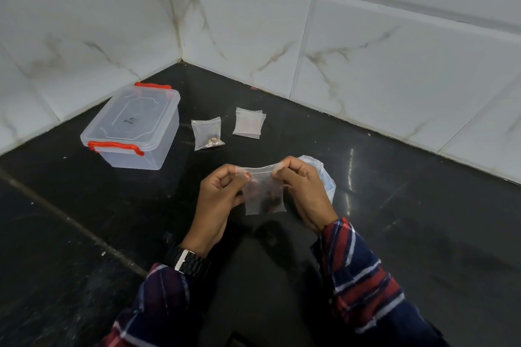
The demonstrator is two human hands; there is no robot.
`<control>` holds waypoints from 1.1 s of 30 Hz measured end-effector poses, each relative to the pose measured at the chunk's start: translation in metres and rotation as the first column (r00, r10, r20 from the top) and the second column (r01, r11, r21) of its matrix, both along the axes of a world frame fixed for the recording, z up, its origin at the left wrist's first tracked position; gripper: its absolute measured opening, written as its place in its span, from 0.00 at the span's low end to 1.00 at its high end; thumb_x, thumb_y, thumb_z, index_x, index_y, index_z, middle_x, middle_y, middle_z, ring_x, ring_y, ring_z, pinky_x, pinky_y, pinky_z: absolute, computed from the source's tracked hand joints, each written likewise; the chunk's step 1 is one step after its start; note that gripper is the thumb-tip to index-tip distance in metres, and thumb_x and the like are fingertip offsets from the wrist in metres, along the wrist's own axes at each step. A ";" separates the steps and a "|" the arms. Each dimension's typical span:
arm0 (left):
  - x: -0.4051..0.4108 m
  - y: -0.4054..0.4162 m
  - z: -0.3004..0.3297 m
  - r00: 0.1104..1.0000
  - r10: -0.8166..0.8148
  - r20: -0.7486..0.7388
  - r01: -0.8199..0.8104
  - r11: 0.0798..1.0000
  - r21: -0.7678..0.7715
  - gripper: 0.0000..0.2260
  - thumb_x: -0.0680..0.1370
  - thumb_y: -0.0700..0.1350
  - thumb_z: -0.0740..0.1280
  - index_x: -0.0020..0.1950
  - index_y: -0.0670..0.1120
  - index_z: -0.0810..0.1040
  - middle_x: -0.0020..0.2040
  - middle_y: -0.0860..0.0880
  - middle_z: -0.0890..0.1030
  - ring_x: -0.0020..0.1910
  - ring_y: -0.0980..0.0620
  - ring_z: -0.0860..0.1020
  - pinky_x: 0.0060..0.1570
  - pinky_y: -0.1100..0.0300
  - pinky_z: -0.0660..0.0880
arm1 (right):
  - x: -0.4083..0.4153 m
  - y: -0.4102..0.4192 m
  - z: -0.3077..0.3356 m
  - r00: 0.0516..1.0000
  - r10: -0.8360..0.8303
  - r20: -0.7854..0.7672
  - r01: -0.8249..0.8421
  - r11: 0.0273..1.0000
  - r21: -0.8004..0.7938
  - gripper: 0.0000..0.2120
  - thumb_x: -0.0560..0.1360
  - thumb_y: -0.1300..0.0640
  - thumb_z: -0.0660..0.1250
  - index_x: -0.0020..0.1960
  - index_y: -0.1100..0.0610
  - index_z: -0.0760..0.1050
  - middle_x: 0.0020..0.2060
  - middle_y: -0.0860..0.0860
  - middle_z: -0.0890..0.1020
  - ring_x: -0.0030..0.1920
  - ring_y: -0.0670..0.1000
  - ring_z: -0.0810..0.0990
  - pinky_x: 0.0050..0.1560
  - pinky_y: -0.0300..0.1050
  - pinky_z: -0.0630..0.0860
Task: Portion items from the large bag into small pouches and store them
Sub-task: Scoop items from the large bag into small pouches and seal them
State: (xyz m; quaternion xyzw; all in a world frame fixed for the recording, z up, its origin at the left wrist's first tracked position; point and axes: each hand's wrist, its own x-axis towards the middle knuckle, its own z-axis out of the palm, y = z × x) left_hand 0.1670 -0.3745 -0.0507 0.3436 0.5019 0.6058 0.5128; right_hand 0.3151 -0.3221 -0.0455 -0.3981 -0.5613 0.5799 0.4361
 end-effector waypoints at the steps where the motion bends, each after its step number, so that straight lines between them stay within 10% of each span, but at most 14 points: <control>1: 0.000 0.001 0.000 1.000 0.016 -0.009 -0.016 1.000 0.002 0.04 0.77 0.36 0.65 0.48 0.39 0.79 0.48 0.38 0.82 0.52 0.42 0.81 0.55 0.46 0.78 | -0.001 0.000 -0.001 1.000 0.016 0.015 -0.016 1.000 -0.001 0.10 0.76 0.67 0.61 0.39 0.58 0.76 0.33 0.49 0.80 0.38 0.47 0.80 0.39 0.38 0.75; 15: -0.002 0.008 0.003 0.992 0.038 -0.123 -0.036 0.999 0.022 0.04 0.77 0.37 0.66 0.48 0.40 0.80 0.47 0.36 0.81 0.51 0.38 0.80 0.56 0.40 0.76 | -0.008 -0.002 0.002 0.993 0.003 0.122 -0.012 0.997 0.079 0.04 0.77 0.62 0.66 0.48 0.61 0.79 0.41 0.54 0.84 0.41 0.47 0.83 0.44 0.38 0.79; 29: -0.008 0.013 0.002 0.939 0.057 -0.340 -0.020 0.994 0.109 0.05 0.76 0.36 0.66 0.41 0.40 0.78 0.36 0.47 0.78 0.35 0.59 0.76 0.37 0.67 0.74 | -0.030 -0.002 -0.001 0.989 -0.020 0.145 0.008 0.996 0.084 0.04 0.76 0.63 0.67 0.47 0.65 0.79 0.37 0.53 0.81 0.36 0.42 0.79 0.38 0.33 0.75; 33: -0.010 0.017 0.000 0.954 0.051 -0.296 -0.024 0.995 0.092 0.04 0.76 0.37 0.67 0.44 0.42 0.81 0.40 0.46 0.82 0.41 0.56 0.80 0.44 0.63 0.77 | -0.033 0.003 -0.002 0.987 -0.073 0.142 0.064 0.996 0.069 0.05 0.76 0.64 0.66 0.46 0.66 0.78 0.37 0.56 0.81 0.38 0.48 0.79 0.38 0.37 0.76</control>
